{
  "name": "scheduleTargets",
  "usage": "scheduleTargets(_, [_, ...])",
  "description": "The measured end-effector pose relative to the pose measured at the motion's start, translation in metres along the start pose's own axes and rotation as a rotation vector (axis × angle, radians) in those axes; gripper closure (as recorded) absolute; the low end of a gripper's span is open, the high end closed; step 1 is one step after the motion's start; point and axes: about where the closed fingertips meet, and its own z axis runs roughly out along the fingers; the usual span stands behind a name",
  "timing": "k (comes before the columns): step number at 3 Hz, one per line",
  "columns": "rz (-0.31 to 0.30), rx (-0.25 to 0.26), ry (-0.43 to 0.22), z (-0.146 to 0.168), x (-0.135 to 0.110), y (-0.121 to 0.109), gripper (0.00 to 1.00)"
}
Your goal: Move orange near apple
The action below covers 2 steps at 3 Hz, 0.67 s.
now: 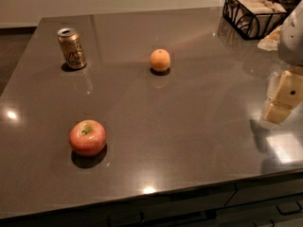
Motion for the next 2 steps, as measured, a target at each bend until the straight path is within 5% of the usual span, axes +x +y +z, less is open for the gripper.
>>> scheduleTargets(2, [0.072,0.006,-0.069,0.019,-0.024,-0.032,0.0])
